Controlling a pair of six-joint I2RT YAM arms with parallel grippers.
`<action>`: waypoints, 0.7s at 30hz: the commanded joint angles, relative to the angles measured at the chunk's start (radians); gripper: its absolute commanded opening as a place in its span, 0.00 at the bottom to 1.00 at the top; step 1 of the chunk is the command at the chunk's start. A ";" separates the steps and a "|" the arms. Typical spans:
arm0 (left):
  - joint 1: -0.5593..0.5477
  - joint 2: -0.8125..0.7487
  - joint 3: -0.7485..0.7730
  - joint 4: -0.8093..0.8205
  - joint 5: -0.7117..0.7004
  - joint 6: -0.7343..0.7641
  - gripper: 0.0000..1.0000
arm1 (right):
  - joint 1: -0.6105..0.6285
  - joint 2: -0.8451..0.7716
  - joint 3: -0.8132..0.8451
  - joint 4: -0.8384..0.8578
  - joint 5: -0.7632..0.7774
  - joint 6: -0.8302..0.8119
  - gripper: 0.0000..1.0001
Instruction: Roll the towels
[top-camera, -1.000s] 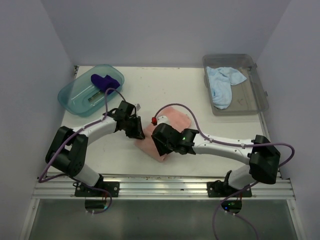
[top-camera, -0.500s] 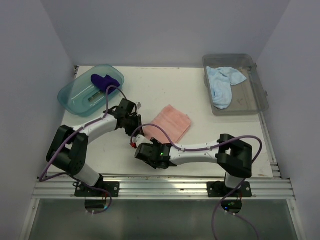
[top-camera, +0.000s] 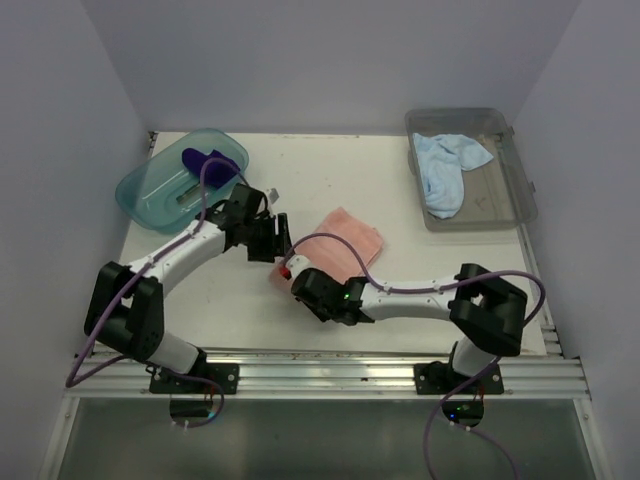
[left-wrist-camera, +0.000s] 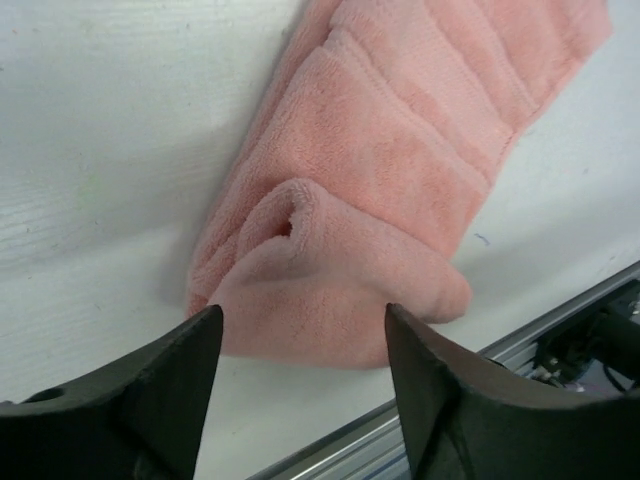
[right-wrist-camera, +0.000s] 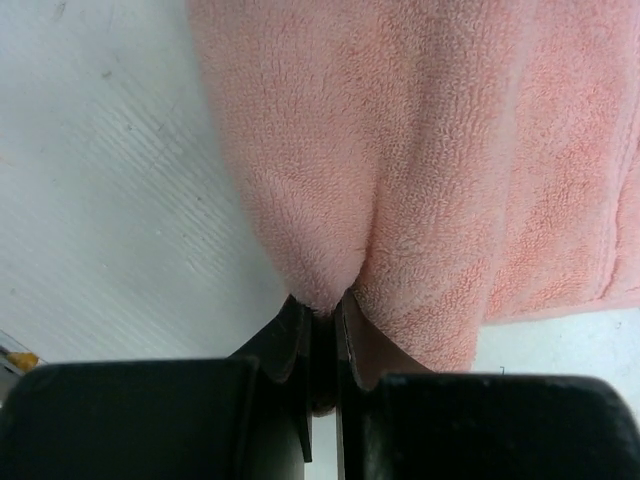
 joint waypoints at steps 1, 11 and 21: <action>0.041 -0.066 0.071 -0.042 0.055 0.007 0.72 | -0.048 -0.051 -0.034 0.067 -0.154 0.041 0.00; 0.072 -0.193 -0.090 0.002 0.103 -0.107 0.73 | -0.137 -0.103 -0.069 0.093 -0.364 0.096 0.00; 0.067 -0.221 -0.299 0.204 0.146 -0.262 0.84 | -0.191 -0.092 -0.072 0.114 -0.481 0.130 0.00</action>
